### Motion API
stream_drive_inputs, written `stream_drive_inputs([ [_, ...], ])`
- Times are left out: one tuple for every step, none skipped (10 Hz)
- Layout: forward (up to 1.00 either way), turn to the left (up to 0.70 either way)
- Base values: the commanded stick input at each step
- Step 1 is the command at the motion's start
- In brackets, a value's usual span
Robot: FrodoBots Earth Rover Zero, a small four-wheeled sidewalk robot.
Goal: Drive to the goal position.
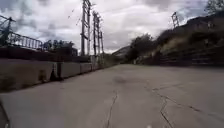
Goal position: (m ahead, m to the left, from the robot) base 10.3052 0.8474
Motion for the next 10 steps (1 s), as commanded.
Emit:
stream_drive_inputs([
  [0.70,0.00],
  [0.70,0.00],
  [0.70,0.00],
  [0.70,0.00],
  [0.70,0.00],
  [0.70,0.00],
  [0.70,0.00],
  [0.70,0.00],
  [0.70,0.00],
  [0.70,0.00],
])
